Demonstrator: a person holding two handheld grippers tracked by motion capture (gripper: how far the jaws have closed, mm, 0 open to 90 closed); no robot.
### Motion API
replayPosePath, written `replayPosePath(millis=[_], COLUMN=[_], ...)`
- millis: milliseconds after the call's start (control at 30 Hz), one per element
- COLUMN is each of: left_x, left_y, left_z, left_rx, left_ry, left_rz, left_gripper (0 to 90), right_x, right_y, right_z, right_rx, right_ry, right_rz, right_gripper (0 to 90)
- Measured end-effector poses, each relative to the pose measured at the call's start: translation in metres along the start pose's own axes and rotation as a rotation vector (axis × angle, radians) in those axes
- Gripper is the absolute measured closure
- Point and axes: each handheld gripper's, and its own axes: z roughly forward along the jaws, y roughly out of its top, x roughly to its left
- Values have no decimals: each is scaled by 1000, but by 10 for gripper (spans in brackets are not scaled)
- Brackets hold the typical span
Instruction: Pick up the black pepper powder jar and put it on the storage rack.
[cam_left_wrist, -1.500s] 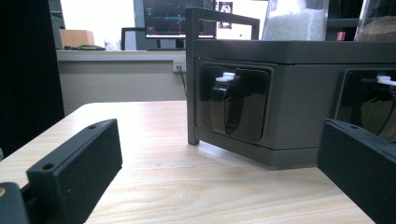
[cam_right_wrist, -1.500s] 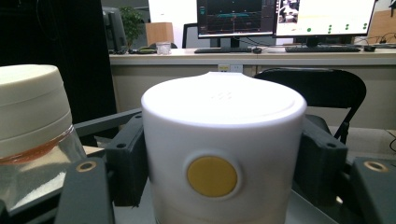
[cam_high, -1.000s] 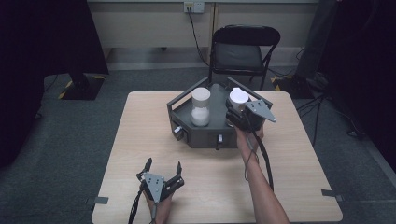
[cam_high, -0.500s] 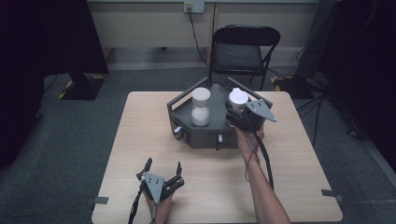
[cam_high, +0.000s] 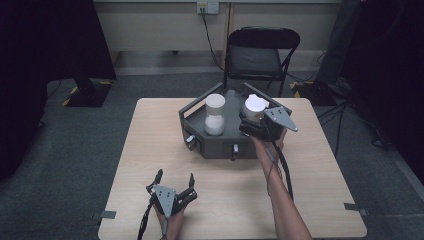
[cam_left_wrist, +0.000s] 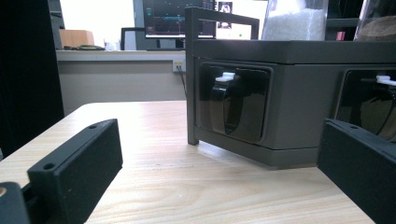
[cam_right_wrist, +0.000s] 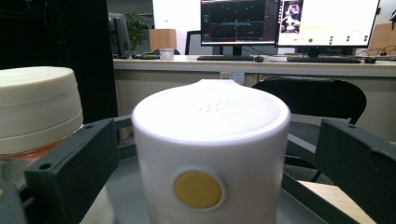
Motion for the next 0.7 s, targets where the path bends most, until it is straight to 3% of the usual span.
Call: replayPosePath(millis=[400,700], left_x=[0,0], left_y=[0,0], left_z=[0,0], left_rx=[0,0], left_ry=[0,0], left_rz=[0,0], left_gripper=[1,1], right_x=[2,-3], right_y=[3,-5], right_z=[-10,-20], right_rx=[-7,-17], right_ry=[-4,-22], right_rz=[-12,-5], right_gripper=[0,0])
